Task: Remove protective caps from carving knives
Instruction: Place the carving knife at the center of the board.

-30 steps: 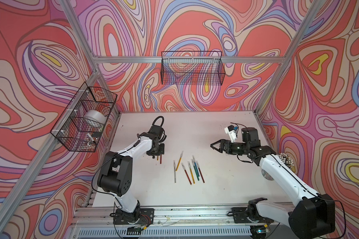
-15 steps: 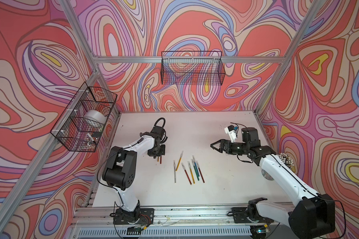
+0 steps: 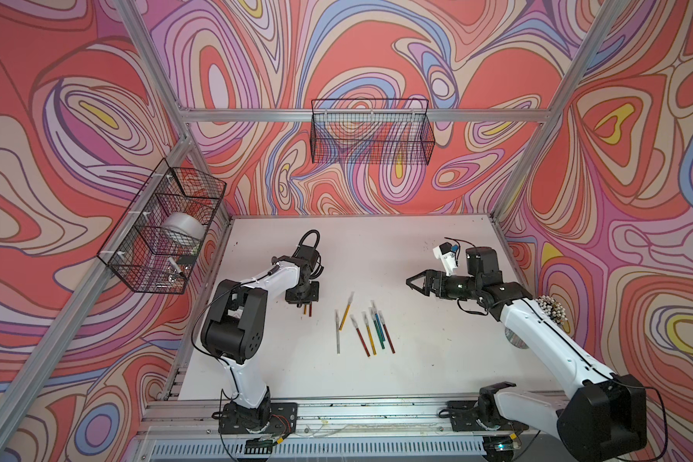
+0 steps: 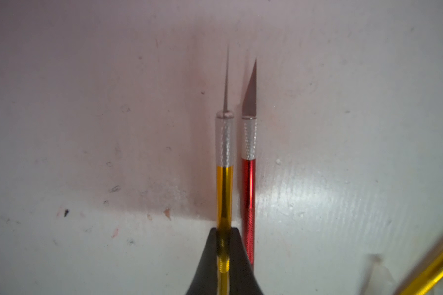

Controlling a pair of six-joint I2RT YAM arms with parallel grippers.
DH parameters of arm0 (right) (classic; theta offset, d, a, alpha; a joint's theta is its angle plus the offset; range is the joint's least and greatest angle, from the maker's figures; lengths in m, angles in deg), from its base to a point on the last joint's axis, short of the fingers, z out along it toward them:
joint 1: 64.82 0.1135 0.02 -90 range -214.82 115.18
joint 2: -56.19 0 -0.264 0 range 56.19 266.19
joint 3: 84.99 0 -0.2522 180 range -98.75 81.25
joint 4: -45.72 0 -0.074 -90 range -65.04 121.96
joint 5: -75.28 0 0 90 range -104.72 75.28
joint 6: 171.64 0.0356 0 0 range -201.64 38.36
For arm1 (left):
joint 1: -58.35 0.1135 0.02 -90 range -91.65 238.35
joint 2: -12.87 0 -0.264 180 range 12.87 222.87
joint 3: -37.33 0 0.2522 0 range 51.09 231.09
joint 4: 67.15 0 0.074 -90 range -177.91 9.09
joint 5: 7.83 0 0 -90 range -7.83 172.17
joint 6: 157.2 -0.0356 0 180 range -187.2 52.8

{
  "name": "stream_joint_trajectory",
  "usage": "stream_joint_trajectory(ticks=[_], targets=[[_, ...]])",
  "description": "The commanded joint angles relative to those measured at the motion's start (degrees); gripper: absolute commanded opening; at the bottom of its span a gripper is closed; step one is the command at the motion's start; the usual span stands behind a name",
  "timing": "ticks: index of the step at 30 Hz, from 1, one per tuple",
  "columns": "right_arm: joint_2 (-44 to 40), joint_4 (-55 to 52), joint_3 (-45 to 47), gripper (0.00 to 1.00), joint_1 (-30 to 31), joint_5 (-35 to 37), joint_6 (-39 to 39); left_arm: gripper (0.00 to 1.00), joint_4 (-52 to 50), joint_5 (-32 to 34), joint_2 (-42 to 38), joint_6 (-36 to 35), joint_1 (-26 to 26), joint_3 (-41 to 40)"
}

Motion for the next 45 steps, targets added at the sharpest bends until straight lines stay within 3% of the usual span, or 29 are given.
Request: stream_joint_trajectory(ticks=[1, 45], targets=[[-0.47, 0.86, 0.77, 0.97, 0.30, 0.02, -0.67, 0.04, -1.36, 0.73, 1.29, 0.75, 0.45, 1.15], [-0.62, 1.15, 0.99, 0.97, 0.72, 0.38, -0.70, 0.13, -1.59, 0.33, 1.37, 1.32, 0.74, 0.34]])
